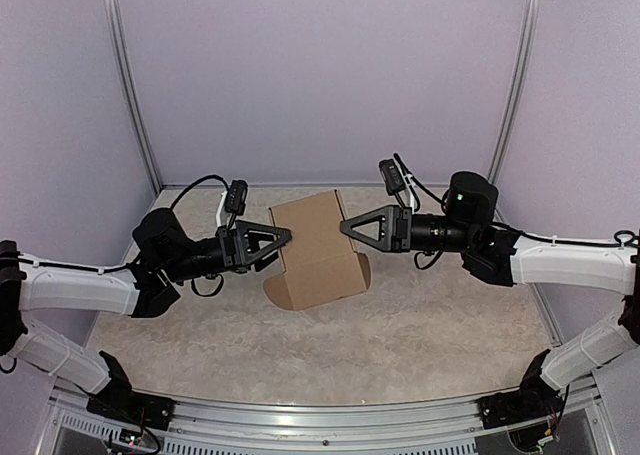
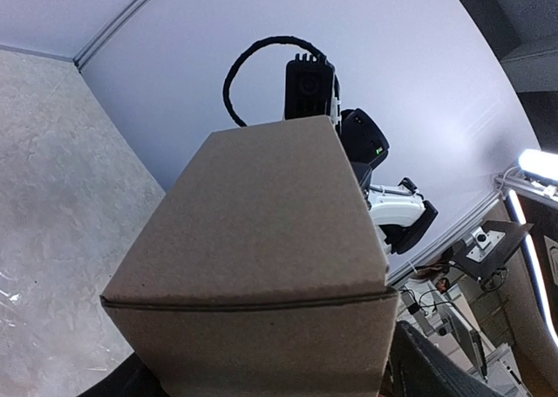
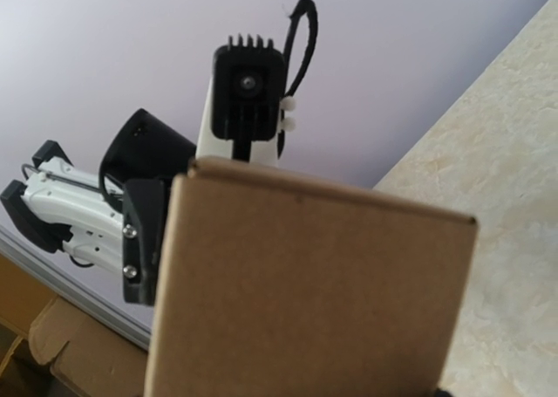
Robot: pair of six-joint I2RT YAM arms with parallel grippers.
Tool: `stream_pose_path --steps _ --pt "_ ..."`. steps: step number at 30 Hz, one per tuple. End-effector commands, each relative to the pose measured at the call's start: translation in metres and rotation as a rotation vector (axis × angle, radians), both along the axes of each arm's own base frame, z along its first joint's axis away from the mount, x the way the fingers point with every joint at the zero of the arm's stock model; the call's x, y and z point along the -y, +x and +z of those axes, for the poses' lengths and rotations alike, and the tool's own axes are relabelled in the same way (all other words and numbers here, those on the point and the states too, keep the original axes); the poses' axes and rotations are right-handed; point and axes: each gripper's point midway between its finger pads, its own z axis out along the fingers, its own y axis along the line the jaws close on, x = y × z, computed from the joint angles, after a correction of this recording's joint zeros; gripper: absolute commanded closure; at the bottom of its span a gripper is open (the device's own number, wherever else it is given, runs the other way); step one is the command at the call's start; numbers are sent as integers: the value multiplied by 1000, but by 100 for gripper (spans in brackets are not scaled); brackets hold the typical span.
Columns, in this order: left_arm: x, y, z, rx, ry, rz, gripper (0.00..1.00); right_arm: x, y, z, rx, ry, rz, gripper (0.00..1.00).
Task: Fold the paper box
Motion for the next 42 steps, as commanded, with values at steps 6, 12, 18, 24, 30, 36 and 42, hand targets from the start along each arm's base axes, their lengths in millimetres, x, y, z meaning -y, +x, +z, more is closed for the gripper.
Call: stream_pose_path --steps 6,12,18,24,30,36,42 --pt "-1 -2 17 32 -40 -13 41 -4 -1 4 2 10 1 78" --pt "-1 -2 20 28 -56 -15 58 -3 -1 3 5 4 0 71" --pt "-5 4 14 -11 -51 -2 77 3 -1 6 70 -49 -31 38" --pt "-9 8 4 -93 -86 -1 87 22 6 14 217 -138 -148 5" --pt "-8 12 -2 -200 -152 -28 96 44 23 9 342 -245 -298 1" --pt "-6 19 -24 -369 -208 -42 100 43 8 -1 496 -291 -198 0" --pt "-3 25 -51 -523 -219 -45 100 47 -4 -11 649 -316 -165 0"
